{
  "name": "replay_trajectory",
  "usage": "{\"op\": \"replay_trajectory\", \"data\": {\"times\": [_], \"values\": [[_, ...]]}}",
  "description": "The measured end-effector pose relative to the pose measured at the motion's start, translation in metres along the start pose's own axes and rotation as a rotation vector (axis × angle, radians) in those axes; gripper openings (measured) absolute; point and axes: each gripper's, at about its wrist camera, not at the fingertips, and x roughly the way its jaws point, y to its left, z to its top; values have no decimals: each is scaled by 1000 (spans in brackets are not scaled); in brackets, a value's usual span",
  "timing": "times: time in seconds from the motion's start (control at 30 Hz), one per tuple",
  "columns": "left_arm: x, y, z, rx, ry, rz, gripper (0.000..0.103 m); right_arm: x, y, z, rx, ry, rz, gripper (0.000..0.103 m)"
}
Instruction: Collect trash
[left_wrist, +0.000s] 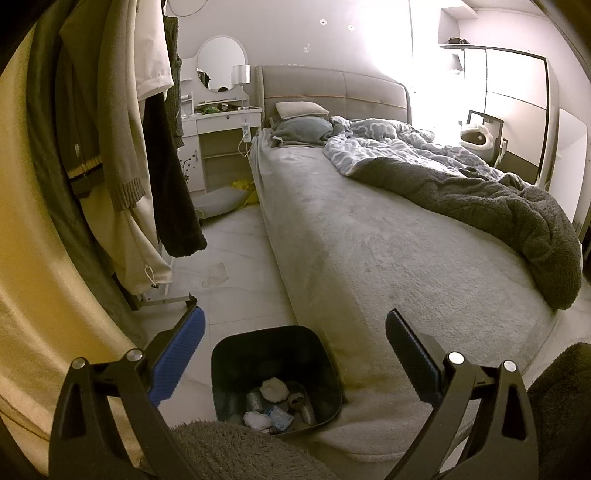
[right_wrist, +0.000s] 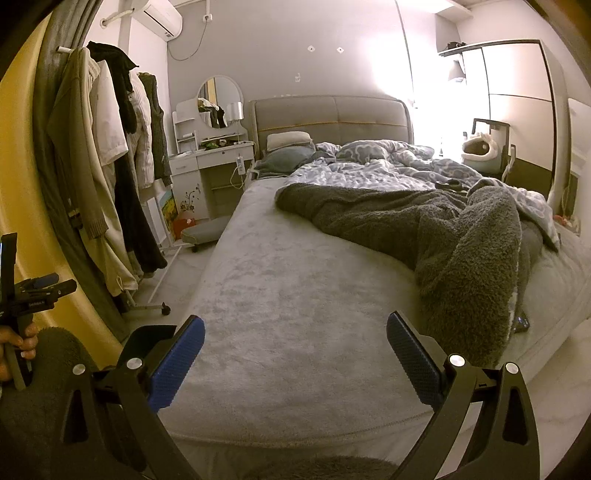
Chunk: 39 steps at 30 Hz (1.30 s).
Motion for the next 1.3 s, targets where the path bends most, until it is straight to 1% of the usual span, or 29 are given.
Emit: {"op": "replay_trajectory", "data": {"times": [1.3], "values": [[0,-3,0,-2,1,1,100,1,-3,1,0,3,2,100]]}}
